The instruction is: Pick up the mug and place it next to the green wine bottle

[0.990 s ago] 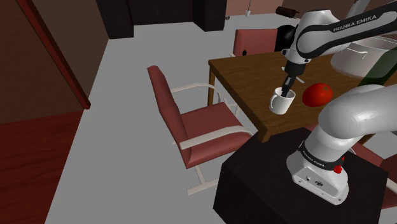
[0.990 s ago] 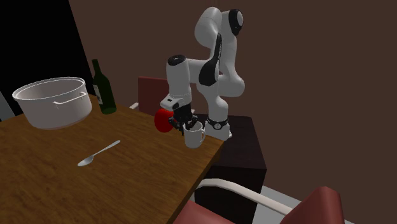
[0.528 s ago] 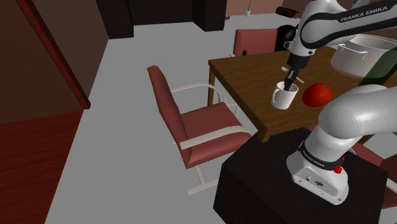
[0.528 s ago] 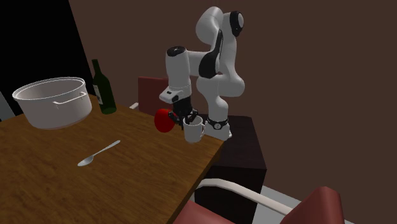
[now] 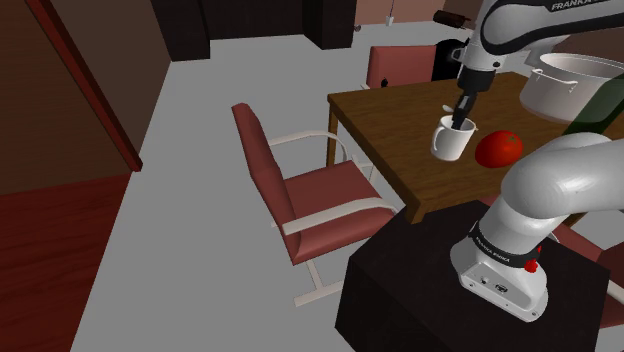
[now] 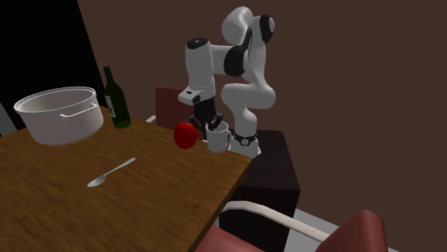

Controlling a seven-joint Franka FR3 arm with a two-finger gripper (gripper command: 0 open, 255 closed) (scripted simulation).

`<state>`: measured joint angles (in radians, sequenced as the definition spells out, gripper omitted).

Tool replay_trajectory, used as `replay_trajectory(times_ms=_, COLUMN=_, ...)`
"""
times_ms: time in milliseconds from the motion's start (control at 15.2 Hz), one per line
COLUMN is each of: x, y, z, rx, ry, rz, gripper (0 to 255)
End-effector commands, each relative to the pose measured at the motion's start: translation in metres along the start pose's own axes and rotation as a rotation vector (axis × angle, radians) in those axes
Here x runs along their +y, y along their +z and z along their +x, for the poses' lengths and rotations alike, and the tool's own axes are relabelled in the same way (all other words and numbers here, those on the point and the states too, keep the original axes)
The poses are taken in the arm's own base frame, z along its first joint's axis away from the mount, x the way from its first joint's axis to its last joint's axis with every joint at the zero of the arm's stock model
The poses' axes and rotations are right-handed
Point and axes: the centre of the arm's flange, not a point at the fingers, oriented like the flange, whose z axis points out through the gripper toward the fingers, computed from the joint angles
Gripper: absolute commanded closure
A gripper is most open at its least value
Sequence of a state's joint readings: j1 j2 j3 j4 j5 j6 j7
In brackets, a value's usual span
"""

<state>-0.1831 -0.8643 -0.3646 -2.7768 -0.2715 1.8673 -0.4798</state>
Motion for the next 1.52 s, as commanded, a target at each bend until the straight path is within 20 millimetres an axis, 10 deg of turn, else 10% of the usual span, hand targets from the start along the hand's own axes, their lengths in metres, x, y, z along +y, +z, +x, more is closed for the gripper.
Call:
replay_trajectory(times_ms=0, x=0.0, y=-0.011, z=-0.001, rx=0.0, ry=0.0, rz=0.0, gripper=255)
replay_trajectory(times_ms=1452, x=-0.006, y=-0.127, z=-0.007, rx=0.0, ry=0.0, rz=0.0, gripper=255)
